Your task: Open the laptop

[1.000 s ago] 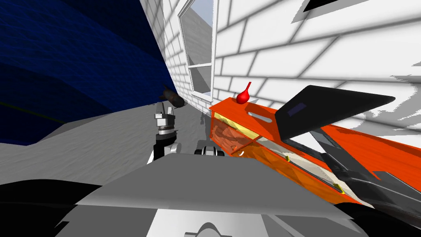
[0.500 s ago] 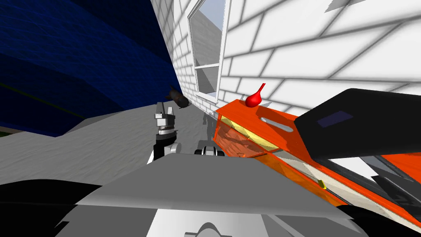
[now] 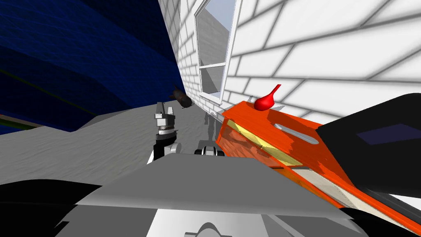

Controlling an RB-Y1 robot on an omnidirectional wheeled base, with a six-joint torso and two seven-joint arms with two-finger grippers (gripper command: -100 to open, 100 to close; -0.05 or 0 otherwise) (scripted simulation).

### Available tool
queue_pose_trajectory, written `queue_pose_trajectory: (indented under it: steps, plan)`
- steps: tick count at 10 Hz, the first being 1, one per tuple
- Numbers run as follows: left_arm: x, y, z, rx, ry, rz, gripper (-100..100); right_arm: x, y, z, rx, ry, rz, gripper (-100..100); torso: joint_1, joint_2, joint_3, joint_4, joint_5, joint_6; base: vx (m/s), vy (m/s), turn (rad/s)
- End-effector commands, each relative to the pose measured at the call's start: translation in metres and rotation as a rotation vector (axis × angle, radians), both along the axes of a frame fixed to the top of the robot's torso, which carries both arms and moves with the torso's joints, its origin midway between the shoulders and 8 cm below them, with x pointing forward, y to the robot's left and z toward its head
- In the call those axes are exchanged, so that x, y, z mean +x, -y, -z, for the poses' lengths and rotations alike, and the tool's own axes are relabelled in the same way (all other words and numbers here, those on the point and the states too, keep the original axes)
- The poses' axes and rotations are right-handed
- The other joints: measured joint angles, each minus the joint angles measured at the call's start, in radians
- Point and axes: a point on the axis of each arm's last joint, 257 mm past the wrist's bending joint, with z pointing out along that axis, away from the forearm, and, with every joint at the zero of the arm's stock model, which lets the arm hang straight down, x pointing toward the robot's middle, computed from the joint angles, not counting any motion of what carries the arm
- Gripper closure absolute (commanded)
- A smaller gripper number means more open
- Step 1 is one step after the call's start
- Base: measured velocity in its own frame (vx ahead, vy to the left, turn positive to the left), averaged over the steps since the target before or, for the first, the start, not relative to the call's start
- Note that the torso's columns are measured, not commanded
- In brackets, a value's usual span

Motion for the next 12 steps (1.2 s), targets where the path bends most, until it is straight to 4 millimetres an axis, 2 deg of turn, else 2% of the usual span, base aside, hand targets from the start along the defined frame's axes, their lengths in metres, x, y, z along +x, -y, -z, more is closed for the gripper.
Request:
queue_pose_trajectory:
  steps: [1, 4, 5, 6, 7, 12]
  plan:
    - [0.0, 0.0, 0.0, 0.0, 0.0, 0.0, 0, -0.018, 0.01, -0.024, -0.081, -0.079, 0.046, -100, 0.0, 0.0, -0.001, 0.0, 0.0, 0.0, 0.097, 0.086, 0.09]
    - [0.0, 0.0, 0.0, 0.0, 0.0, 0.0, 0, -0.028, 0.016, -0.048, -0.154, -0.148, 0.072, -100, -0.003, 0.002, 0.001, 0.001, -0.001, 0.0, 0.09, 0.062, 0.071]
    - [0.0, 0.0, 0.0, 0.0, 0.0, 0.0, 0, -0.027, 0.016, -0.041, -0.136, -0.132, 0.066, -100, -0.003, 0.002, 0.001, 0.0, -0.001, 0.0, 0.042, 0.021, 0.018]
    - [0.0, 0.0, 0.0, 0.0, 0.0, 0.0, 0, -0.027, 0.016, -0.042, -0.139, -0.134, 0.068, -100, -0.003, 0.004, 0.002, 0.001, -0.001, 0.0, 0.009, 0.004, -0.003]
    - [0.0, 0.0, 0.0, 0.0, 0.0, 0.0, 0, -0.027, 0.016, -0.042, -0.139, -0.134, 0.067, 100, -0.003, 0.005, 0.003, 0.001, -0.001, 0.0, 0.0, 0.0, 0.0]
    - [0.0, 0.0, 0.0, 0.0, 0.0, 0.0, 0, -0.034, 0.024, -0.04, 0.022, 0.037, 0.072, 100, -0.004, 0.003, 0.002, 0.001, -0.001, 0.002, -0.047, -0.031, 0.011]
